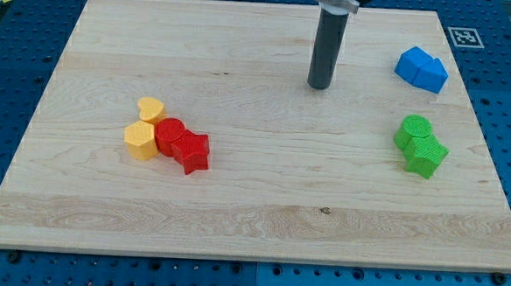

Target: Place the arm to the top right corner

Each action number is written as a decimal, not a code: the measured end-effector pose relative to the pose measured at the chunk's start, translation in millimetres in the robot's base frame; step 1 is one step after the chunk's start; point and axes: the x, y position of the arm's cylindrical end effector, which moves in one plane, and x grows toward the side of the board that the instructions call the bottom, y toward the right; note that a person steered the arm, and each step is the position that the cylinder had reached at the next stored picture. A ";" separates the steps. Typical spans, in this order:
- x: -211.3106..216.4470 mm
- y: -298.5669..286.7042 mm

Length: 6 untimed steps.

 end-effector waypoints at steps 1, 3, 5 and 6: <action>-32.0 3.0; -48.8 47.2; -69.8 109.9; -95.5 136.1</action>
